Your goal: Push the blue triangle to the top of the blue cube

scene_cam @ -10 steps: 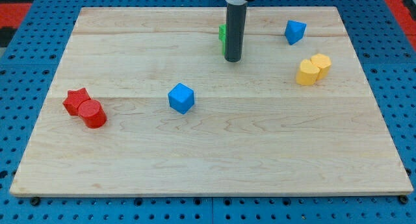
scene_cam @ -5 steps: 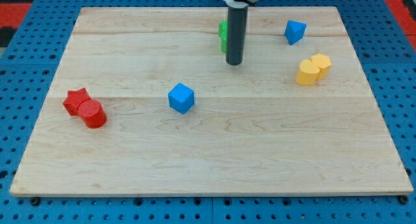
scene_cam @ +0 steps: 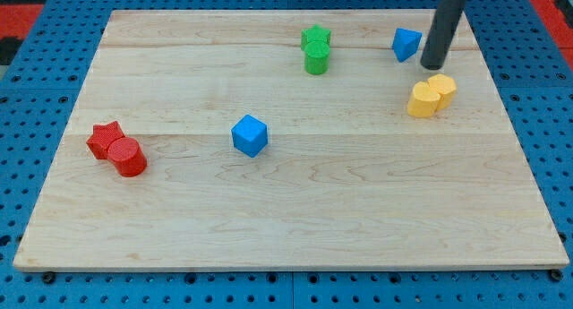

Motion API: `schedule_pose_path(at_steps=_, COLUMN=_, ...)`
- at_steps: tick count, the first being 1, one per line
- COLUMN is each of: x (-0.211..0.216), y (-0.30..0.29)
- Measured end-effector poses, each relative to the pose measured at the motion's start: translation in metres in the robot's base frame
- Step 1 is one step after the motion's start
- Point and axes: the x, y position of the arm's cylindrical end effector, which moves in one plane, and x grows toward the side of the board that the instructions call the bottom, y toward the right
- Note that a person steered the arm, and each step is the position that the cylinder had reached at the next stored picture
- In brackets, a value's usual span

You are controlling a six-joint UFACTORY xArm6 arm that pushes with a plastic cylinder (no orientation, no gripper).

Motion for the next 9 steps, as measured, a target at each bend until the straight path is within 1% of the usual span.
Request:
schedule_pose_path(at_steps=1, x=-0.022, y=0.002)
schedule_pose_path(at_steps=2, x=-0.058, y=-0.001)
schedule_pose_path(at_steps=3, x=-0.080, y=-0.007)
schedule_pose_path(at_steps=4, x=-0.073, y=-0.016)
schedule_pose_path(at_steps=5, x=-0.042, y=-0.018)
schedule_pose_path(at_steps=6, x=-0.025, y=-0.022)
schedule_pose_path(at_steps=7, x=-0.024, y=-0.027)
schedule_pose_path(at_steps=9, x=-0.054, y=-0.028)
